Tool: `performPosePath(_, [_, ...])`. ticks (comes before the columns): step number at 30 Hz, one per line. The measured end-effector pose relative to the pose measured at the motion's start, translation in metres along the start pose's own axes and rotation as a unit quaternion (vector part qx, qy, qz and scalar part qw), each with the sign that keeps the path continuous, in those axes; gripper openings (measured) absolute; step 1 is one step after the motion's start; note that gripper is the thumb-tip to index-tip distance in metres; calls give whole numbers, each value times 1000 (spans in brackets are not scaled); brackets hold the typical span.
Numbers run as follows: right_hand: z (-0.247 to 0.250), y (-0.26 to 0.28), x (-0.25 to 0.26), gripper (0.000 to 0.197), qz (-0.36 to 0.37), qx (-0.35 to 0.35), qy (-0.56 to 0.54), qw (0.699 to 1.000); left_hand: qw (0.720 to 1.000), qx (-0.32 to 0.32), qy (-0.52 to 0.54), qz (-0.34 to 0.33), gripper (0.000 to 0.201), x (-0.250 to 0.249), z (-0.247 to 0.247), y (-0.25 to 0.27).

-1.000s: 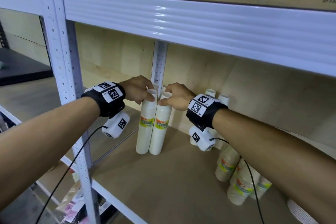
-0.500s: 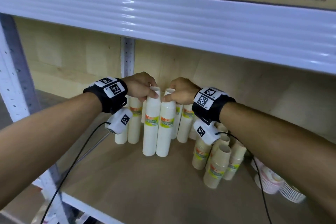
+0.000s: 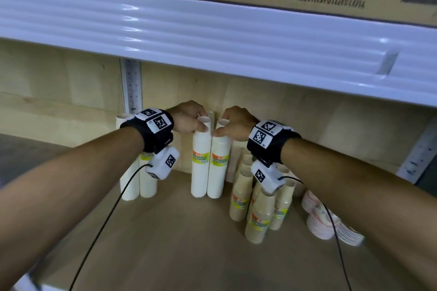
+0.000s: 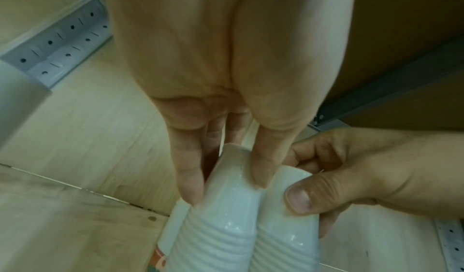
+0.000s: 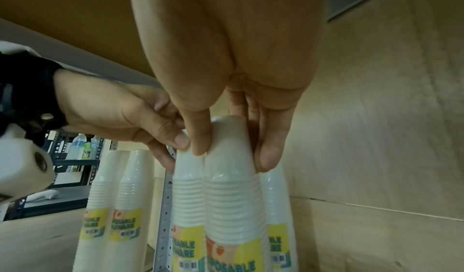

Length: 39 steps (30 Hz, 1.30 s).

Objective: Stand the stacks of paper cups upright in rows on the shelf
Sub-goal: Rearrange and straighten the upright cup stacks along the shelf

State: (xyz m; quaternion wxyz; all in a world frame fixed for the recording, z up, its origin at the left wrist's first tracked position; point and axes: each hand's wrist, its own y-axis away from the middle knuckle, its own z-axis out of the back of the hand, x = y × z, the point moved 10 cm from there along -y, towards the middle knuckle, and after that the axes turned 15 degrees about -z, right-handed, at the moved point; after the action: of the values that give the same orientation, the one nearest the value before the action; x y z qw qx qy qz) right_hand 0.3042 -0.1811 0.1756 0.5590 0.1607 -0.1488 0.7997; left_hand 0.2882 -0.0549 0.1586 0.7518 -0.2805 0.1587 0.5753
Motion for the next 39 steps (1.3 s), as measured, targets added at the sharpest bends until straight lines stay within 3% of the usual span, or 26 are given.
performPosePath(15, [-13,-19,-11,55,-19,-2,6,1000,1000,7,24,4,22,14,-11,-17])
performPosePath(24, [-7,-22,-8,45,-9,-15,29,999,999,23,-1,23,42,13,-5,-16])
performPosePath(30, [9,-19,11,44,13,-54,59,997,999,2,-47,16,51,0,31,-3])
performPosePath(39, [-3,-9,84,42,86,-46,44,994,989,-103,-105,30,34,8,117,49])
